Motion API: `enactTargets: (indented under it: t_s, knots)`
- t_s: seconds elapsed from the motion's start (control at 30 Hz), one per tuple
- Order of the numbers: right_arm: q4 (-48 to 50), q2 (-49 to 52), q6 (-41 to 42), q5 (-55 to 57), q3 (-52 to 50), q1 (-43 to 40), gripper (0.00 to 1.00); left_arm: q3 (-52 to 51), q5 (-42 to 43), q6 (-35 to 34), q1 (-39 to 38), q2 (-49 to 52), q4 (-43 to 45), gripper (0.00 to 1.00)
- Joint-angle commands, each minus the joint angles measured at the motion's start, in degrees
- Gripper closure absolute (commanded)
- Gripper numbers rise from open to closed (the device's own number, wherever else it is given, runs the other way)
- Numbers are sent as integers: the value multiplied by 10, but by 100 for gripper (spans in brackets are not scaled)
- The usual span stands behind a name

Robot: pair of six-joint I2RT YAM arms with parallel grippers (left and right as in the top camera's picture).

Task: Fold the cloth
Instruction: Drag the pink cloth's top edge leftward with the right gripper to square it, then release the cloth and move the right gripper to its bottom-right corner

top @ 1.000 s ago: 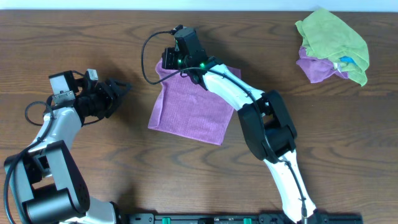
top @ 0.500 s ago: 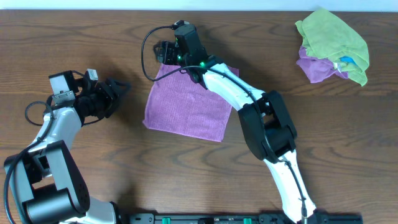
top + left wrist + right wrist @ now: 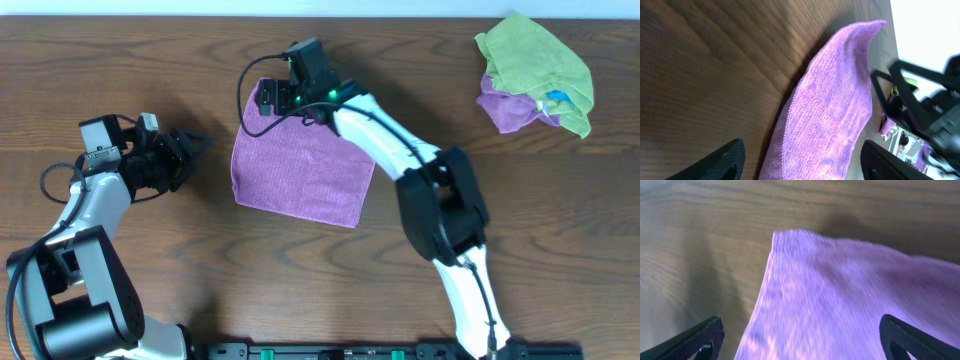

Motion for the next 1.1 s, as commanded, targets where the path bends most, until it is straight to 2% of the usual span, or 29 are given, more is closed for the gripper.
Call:
enactTargets:
  t_s: [0.0, 0.1, 0.3, 0.43, 0.6, 0.77, 1.07]
  knots:
    - [-48, -76, -23, -2, 14, -12, 1, 10, 4, 14, 4, -8, -13, 25]
    - [-130, -112, -26, -4, 14, -20, 1, 10, 4, 18, 13, -8, -48, 25]
    - [-316, -163, -94, -24, 13, -37, 1, 10, 1, 64, 19, -8, -137, 29]
    - [-386, -167, -114, -33, 5, -45, 1, 10, -16, 63, 14, -8, -162, 30]
    - [-408, -174, -122, -49, -10, -54, 1, 10, -49, 63, -11, -8, -186, 30]
    - [-398, -224, -133, -61, -65, -74, 1, 10, -94, 45, -52, -8, -183, 29]
    - [-232, -396, -120, -151, -346, -116, 1, 10, -109, 22, -64, -7, -161, 25]
